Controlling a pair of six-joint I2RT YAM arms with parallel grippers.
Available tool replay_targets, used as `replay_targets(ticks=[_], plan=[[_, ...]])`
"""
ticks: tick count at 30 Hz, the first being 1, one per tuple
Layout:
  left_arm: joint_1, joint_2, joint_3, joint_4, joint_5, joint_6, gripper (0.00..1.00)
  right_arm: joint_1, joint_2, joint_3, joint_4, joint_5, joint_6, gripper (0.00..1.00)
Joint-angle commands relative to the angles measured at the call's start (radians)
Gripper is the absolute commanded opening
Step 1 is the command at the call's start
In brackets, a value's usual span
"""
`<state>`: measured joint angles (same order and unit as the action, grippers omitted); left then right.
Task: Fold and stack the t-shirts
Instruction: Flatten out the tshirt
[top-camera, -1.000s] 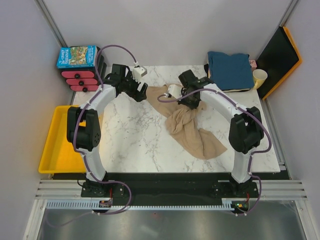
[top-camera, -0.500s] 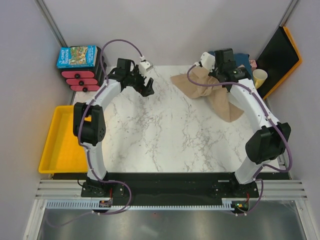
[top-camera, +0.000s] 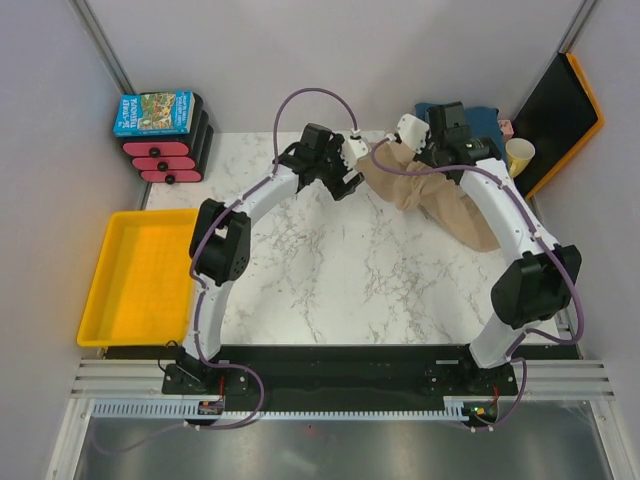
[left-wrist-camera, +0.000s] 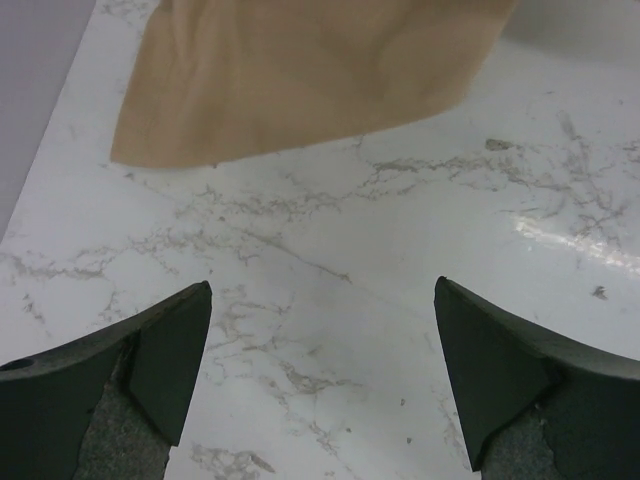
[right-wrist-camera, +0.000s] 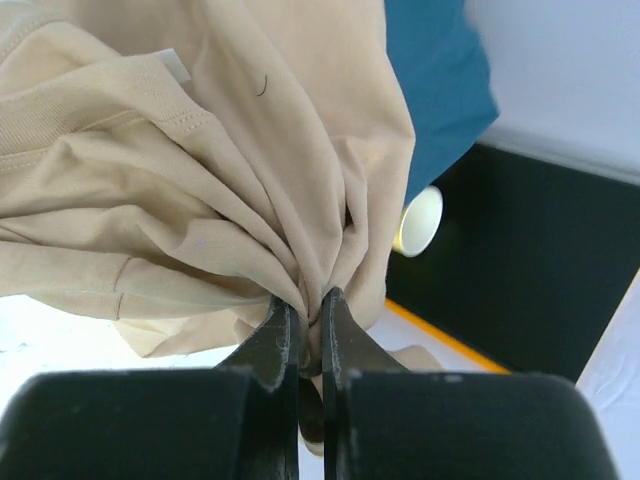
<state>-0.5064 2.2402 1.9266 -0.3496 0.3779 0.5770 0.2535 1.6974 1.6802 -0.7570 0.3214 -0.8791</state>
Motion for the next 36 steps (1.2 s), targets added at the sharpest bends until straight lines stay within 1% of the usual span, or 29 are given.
replay_targets(ticks=[1, 2, 3, 4, 5, 7, 8, 9, 10, 11, 12, 13, 14, 16, 17, 18, 19, 20, 21, 23, 24, 27, 29, 30, 31, 33, 34, 35, 36], plan=[[0.106, -0.154, -0.174, 0.187, -0.141, -0.075, 0.98, 0.032, -0.085, 0.200, -0.024, -0.227, -0.001, 0.00], [0.156, -0.183, -0.216, 0.202, -0.155, -0.141, 0.98, 0.039, -0.096, 0.217, -0.025, -0.267, -0.009, 0.00], [0.182, -0.247, -0.256, 0.211, -0.177, -0.169, 0.97, 0.050, -0.103, 0.234, -0.021, -0.298, -0.017, 0.00], [0.207, -0.273, -0.318, 0.212, -0.222, -0.193, 0.97, 0.076, -0.111, 0.234, -0.016, -0.385, -0.026, 0.00], [0.256, -0.307, -0.349, 0.210, -0.247, -0.215, 0.97, 0.085, -0.134, 0.230, -0.001, -0.428, -0.047, 0.00], [0.299, -0.399, -0.443, 0.208, -0.318, -0.209, 0.97, 0.125, -0.166, 0.202, 0.034, -0.511, -0.055, 0.00], [0.339, -0.430, -0.475, 0.213, -0.332, -0.191, 0.97, 0.138, -0.173, 0.199, 0.074, -0.595, -0.051, 0.00], [0.359, -0.459, -0.533, 0.219, -0.350, -0.181, 0.97, 0.150, -0.177, 0.208, 0.087, -0.642, -0.034, 0.00], [0.377, -0.517, -0.560, 0.227, -0.359, -0.165, 0.97, 0.170, -0.183, 0.217, 0.123, -0.686, -0.018, 0.00], [0.409, -0.539, -0.580, 0.236, -0.364, -0.160, 0.98, 0.177, -0.186, 0.226, 0.148, -0.764, -0.003, 0.00], [0.420, -0.563, -0.606, 0.238, -0.366, -0.157, 0.98, 0.199, -0.191, 0.242, 0.183, -0.774, 0.061, 0.00], [0.431, -0.591, -0.613, 0.238, -0.367, -0.154, 0.98, 0.204, -0.197, 0.245, 0.256, -0.772, 0.090, 0.00], [0.443, -0.602, -0.620, 0.238, -0.369, -0.154, 0.98, 0.205, -0.200, 0.243, 0.281, -0.740, 0.118, 0.00], [0.445, -0.620, -0.623, 0.235, -0.367, -0.155, 0.98, 0.202, -0.193, 0.224, 0.285, -0.661, 0.102, 0.00], [0.445, -0.622, -0.623, 0.236, -0.363, -0.157, 0.98, 0.191, -0.194, 0.154, 0.278, -0.597, 0.085, 0.00], [0.445, -0.620, -0.615, 0.232, -0.350, -0.160, 0.98, 0.163, -0.197, 0.104, 0.280, -0.566, 0.068, 0.04], [0.445, -0.610, -0.607, 0.228, -0.343, -0.167, 0.98, 0.147, -0.202, 0.054, 0.280, -0.535, 0.039, 0.15], [0.445, -0.602, -0.592, 0.225, -0.336, -0.172, 0.98, 0.126, -0.202, -0.046, 0.278, -0.510, 0.026, 0.30], [0.444, -0.593, -0.584, 0.218, -0.327, -0.175, 0.98, 0.080, -0.200, -0.094, 0.278, -0.474, 0.010, 0.51], [0.442, -0.571, -0.560, 0.210, -0.312, -0.184, 0.98, 0.031, -0.190, -0.202, 0.278, -0.434, -0.015, 0.66], [0.440, -0.568, -0.554, 0.201, -0.298, -0.184, 0.98, -0.011, -0.180, -0.227, 0.278, -0.398, -0.020, 0.81], [0.431, -0.562, -0.548, 0.186, -0.252, -0.178, 0.97, -0.062, -0.163, -0.257, 0.260, -0.398, -0.014, 0.89], [0.421, -0.562, -0.554, 0.161, -0.211, -0.151, 0.97, -0.062, -0.166, -0.243, 0.216, -0.448, -0.018, 0.90], [0.416, -0.561, -0.557, 0.149, -0.164, -0.134, 0.97, -0.062, -0.165, -0.229, 0.190, -0.479, -0.026, 0.90], [0.404, -0.557, -0.563, 0.135, -0.145, -0.100, 0.97, -0.060, -0.159, -0.211, 0.115, -0.555, -0.032, 0.90], [0.393, -0.550, -0.569, 0.107, -0.087, -0.060, 0.97, -0.054, -0.137, -0.128, 0.014, -0.629, -0.050, 0.89], [0.387, -0.541, -0.569, 0.097, -0.068, -0.033, 0.97, -0.050, -0.096, -0.091, -0.113, -0.668, -0.058, 0.89], [0.381, -0.533, -0.563, 0.062, -0.045, -0.014, 0.97, -0.043, -0.070, -0.017, -0.183, -0.729, -0.073, 0.89], [0.376, -0.525, -0.561, 0.043, 0.002, 0.004, 0.97, -0.031, -0.014, 0.016, -0.243, -0.751, -0.069, 0.89]])
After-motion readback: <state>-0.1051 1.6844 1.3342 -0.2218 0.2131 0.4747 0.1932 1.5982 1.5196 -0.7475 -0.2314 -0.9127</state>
